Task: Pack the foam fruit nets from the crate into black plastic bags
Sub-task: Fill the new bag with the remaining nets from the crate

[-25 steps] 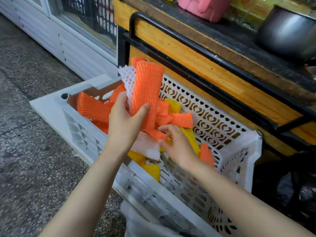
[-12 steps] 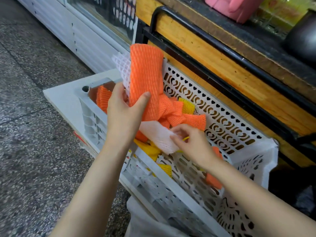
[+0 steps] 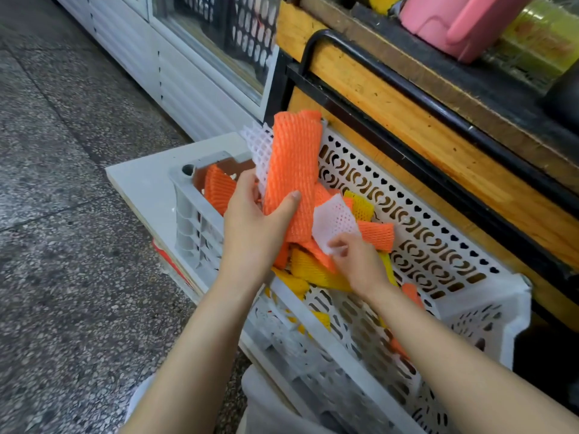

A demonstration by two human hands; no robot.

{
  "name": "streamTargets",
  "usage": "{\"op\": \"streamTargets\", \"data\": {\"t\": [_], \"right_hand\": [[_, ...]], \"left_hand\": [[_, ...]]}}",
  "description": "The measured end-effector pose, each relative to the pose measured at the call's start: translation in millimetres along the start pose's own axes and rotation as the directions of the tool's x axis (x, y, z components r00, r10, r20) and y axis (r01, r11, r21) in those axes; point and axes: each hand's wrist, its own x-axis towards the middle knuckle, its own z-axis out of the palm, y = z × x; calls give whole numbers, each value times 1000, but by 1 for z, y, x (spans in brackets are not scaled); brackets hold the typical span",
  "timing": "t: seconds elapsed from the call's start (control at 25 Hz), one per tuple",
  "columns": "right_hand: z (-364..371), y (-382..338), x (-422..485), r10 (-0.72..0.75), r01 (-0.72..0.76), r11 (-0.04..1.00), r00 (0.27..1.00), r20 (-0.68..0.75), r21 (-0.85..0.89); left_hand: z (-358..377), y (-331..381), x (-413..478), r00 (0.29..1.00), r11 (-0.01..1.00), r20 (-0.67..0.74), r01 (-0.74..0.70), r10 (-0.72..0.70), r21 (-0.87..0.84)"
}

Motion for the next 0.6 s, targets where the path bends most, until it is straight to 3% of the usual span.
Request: {"op": "streamTargets", "data": {"t": [0.08, 0.24, 0.36, 0.6], "right_hand": [[14, -3, 5, -1, 2, 999, 999, 37, -41], [20, -1, 12, -8, 18, 956, 999, 35, -294], [10, 0, 10, -5, -1, 983, 1000, -30, -186], [-47, -10, -26, 39, -38, 999, 999, -22, 27]], "left_hand": [[-1, 0, 0, 1000, 1000, 3, 9, -9, 8], [0, -1, 1, 1000, 999, -1, 4, -4, 53], [2, -1, 0, 1000, 998, 2, 2, -2, 63], [8, 1, -9, 1000, 996, 2, 14, -14, 86]]}}
